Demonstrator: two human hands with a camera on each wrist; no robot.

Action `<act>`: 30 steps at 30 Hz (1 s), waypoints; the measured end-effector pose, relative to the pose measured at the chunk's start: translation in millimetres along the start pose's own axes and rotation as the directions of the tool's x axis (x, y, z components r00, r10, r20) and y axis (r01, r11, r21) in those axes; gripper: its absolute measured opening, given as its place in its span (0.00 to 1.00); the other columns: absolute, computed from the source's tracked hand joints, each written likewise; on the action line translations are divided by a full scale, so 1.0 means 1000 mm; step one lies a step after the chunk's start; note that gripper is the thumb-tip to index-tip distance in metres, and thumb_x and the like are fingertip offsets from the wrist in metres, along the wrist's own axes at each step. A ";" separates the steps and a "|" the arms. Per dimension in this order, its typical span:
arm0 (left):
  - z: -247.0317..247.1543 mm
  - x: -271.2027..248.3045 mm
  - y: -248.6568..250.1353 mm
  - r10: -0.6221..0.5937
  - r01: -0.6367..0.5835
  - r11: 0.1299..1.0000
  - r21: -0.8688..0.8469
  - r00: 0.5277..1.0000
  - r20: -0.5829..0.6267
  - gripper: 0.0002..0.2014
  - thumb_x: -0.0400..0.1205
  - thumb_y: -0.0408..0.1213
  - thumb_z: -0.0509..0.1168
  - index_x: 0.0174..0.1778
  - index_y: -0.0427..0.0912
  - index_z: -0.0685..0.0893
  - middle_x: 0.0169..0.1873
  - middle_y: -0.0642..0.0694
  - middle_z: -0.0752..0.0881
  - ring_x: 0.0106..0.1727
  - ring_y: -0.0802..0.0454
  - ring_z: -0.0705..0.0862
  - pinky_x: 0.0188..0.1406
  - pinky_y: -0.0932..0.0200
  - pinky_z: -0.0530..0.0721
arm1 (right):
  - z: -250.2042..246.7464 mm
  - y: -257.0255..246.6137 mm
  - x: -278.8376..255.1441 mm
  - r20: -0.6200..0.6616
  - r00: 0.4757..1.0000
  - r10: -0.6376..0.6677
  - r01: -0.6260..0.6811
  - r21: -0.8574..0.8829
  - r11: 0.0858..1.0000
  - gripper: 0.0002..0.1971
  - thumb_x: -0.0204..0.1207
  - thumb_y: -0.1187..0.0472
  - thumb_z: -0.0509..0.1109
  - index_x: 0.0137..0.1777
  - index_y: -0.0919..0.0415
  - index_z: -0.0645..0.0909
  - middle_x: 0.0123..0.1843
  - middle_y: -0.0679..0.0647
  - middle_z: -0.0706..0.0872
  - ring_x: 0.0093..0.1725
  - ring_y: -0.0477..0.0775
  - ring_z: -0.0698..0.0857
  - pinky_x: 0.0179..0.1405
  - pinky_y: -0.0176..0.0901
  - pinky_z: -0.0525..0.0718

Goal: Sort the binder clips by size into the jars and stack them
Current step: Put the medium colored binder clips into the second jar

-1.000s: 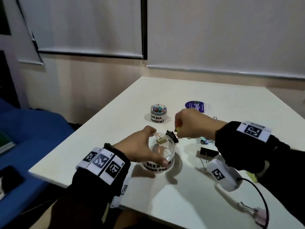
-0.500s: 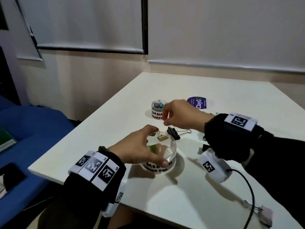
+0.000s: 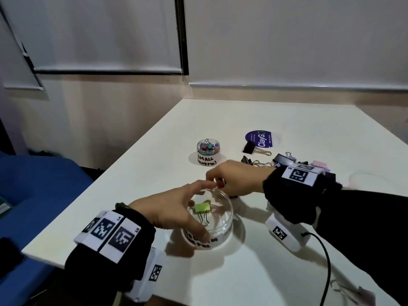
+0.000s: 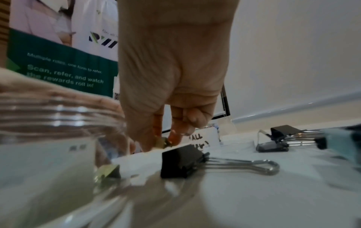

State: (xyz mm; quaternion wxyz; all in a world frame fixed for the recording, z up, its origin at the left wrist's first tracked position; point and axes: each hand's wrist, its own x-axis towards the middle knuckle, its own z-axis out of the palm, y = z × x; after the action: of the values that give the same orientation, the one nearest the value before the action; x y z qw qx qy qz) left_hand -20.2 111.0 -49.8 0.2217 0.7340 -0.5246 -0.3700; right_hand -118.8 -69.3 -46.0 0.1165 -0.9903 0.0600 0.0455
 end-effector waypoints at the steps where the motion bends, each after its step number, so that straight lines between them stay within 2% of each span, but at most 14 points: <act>1: 0.000 0.001 0.000 0.003 -0.003 1.000 -0.014 1.000 -0.001 0.53 0.54 0.47 0.82 0.74 0.71 0.64 0.71 0.61 0.72 0.68 0.58 0.76 0.68 0.54 0.78 | -0.003 0.003 -0.003 -0.056 0.998 0.036 -0.033 0.062 0.998 0.04 0.75 0.57 0.70 0.42 0.46 0.79 0.36 0.43 0.81 0.33 0.38 0.76 0.32 0.36 0.71; 2: 0.001 0.002 -0.001 0.002 -0.002 1.000 -0.025 1.000 -0.006 0.52 0.55 0.46 0.82 0.74 0.71 0.63 0.71 0.61 0.72 0.69 0.58 0.75 0.68 0.55 0.78 | -0.006 0.007 -0.005 -0.132 0.988 0.077 -0.057 0.150 0.987 0.02 0.76 0.57 0.69 0.47 0.49 0.80 0.38 0.45 0.82 0.33 0.40 0.77 0.32 0.35 0.72; 5: 0.004 0.006 0.000 -0.010 0.008 0.999 -0.039 0.999 -0.044 0.55 0.54 0.47 0.83 0.76 0.67 0.61 0.72 0.59 0.71 0.70 0.55 0.75 0.68 0.56 0.78 | -0.023 0.012 -0.015 -0.277 0.941 0.195 -0.076 0.388 0.918 0.09 0.78 0.65 0.61 0.53 0.56 0.81 0.37 0.48 0.82 0.31 0.43 0.76 0.32 0.33 0.73; 7: 0.006 0.009 0.002 -0.017 0.013 0.999 -0.053 0.997 -0.072 0.57 0.52 0.49 0.83 0.78 0.61 0.61 0.72 0.61 0.72 0.70 0.55 0.75 0.68 0.55 0.78 | -0.039 0.007 -0.027 -0.193 0.964 0.183 -0.061 0.509 0.859 0.10 0.80 0.70 0.60 0.55 0.59 0.80 0.36 0.50 0.82 0.30 0.44 0.76 0.27 0.32 0.73; 9: 0.006 0.012 0.001 -0.020 0.015 0.998 -0.058 0.996 -0.085 0.58 0.50 0.52 0.84 0.77 0.57 0.63 0.71 0.62 0.72 0.69 0.56 0.76 0.69 0.54 0.78 | -0.052 -0.003 -0.039 -0.053 0.995 0.081 -0.035 0.585 0.810 0.08 0.81 0.70 0.63 0.57 0.62 0.78 0.38 0.54 0.84 0.32 0.49 0.80 0.26 0.36 0.76; 10: 0.006 0.013 0.000 -0.021 0.015 0.998 -0.063 0.996 -0.088 0.58 0.49 0.53 0.84 0.76 0.56 0.65 0.71 0.63 0.73 0.69 0.57 0.76 0.69 0.53 0.78 | -0.055 -0.011 -0.045 0.010 1.000 0.029 -0.030 0.557 0.830 0.07 0.81 0.69 0.65 0.57 0.62 0.78 0.40 0.55 0.86 0.33 0.50 0.81 0.27 0.38 0.78; 12: 0.007 0.015 -0.002 -0.015 0.008 0.997 -0.079 0.996 -0.090 0.56 0.47 0.55 0.85 0.73 0.57 0.69 0.70 0.63 0.75 0.69 0.58 0.77 0.70 0.52 0.78 | -0.050 -0.030 -0.048 0.110 0.994 -0.028 -0.010 0.335 0.942 0.07 0.79 0.65 0.67 0.55 0.59 0.79 0.42 0.54 0.88 0.35 0.49 0.84 0.31 0.39 0.80; 14: 0.008 0.017 -0.005 0.004 -0.012 0.996 -0.085 0.995 -0.095 0.53 0.46 0.56 0.86 0.69 0.58 0.72 0.66 0.63 0.78 0.69 0.56 0.77 0.70 0.51 0.78 | -0.033 -0.045 -0.044 0.102 0.993 -0.060 0.061 -0.005 0.998 0.08 0.78 0.64 0.67 0.55 0.57 0.81 0.41 0.50 0.85 0.37 0.50 0.81 0.34 0.39 0.77; 16: 0.010 0.018 -0.007 0.021 -0.031 0.996 -0.081 0.993 -0.114 0.48 0.47 0.54 0.86 0.65 0.57 0.75 0.62 0.63 0.81 0.67 0.56 0.79 0.70 0.51 0.78 | -0.017 -0.057 -0.038 0.048 0.994 -0.098 0.105 -0.177 0.979 0.09 0.77 0.63 0.67 0.56 0.59 0.82 0.41 0.51 0.84 0.38 0.51 0.78 0.30 0.38 0.72; 19: 0.011 0.019 -0.009 0.041 -0.049 0.996 -0.076 0.993 -0.108 0.47 0.49 0.53 0.86 0.64 0.56 0.76 0.60 0.63 0.82 0.67 0.57 0.80 0.70 0.50 0.77 | -0.010 -0.061 -0.033 0.005 0.999 -0.054 0.054 -0.220 0.974 0.10 0.77 0.63 0.67 0.56 0.61 0.82 0.38 0.52 0.82 0.37 0.52 0.75 0.23 0.34 0.65; 22: 0.011 0.020 -0.009 0.046 -0.052 0.996 -0.070 0.995 -0.089 0.47 0.48 0.54 0.86 0.64 0.58 0.75 0.61 0.63 0.83 0.67 0.57 0.80 0.69 0.49 0.78 | -0.011 -0.067 -0.034 0.001 1.000 0.002 -0.002 -0.349 0.937 0.09 0.75 0.64 0.68 0.54 0.60 0.82 0.32 0.49 0.69 0.36 0.55 0.73 0.25 0.41 0.66; 26: 0.010 0.019 -0.009 0.056 -0.062 0.995 -0.080 0.995 -0.080 0.48 0.49 0.52 0.86 0.66 0.59 0.74 0.61 0.68 0.82 0.67 0.57 0.79 0.69 0.51 0.78 | -0.010 -0.070 -0.040 -0.019 0.999 -0.050 0.035 -0.466 0.884 0.02 0.73 0.64 0.68 0.43 0.59 0.77 0.42 0.54 0.81 0.42 0.60 0.81 0.33 0.44 0.70; 28: 0.010 0.019 -0.009 0.059 -0.064 0.996 -0.069 0.996 -0.074 0.49 0.49 0.54 0.86 0.67 0.58 0.73 0.64 0.67 0.80 0.68 0.57 0.78 0.70 0.51 0.78 | -0.013 -0.064 -0.041 -0.081 0.995 -0.061 0.020 -0.432 0.902 0.06 0.75 0.64 0.66 0.50 0.58 0.82 0.48 0.53 0.85 0.48 0.59 0.84 0.34 0.44 0.71; 30: 0.011 0.019 -0.008 0.046 -0.050 0.997 -0.062 0.996 -0.070 0.54 0.48 0.56 0.85 0.71 0.58 0.70 0.68 0.62 0.77 0.69 0.58 0.77 0.70 0.51 0.78 | -0.021 -0.058 -0.047 -0.157 0.987 -0.028 -0.029 -0.346 0.938 0.09 0.75 0.62 0.66 0.52 0.53 0.84 0.48 0.51 0.86 0.49 0.57 0.84 0.35 0.42 0.72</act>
State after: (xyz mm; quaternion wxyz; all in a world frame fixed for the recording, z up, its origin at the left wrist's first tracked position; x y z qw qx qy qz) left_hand -20.8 96.8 -68.0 0.2717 0.7260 -0.5222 -0.3555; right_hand -155.9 -13.4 -7.3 -0.0653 -0.9957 0.0603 -0.0240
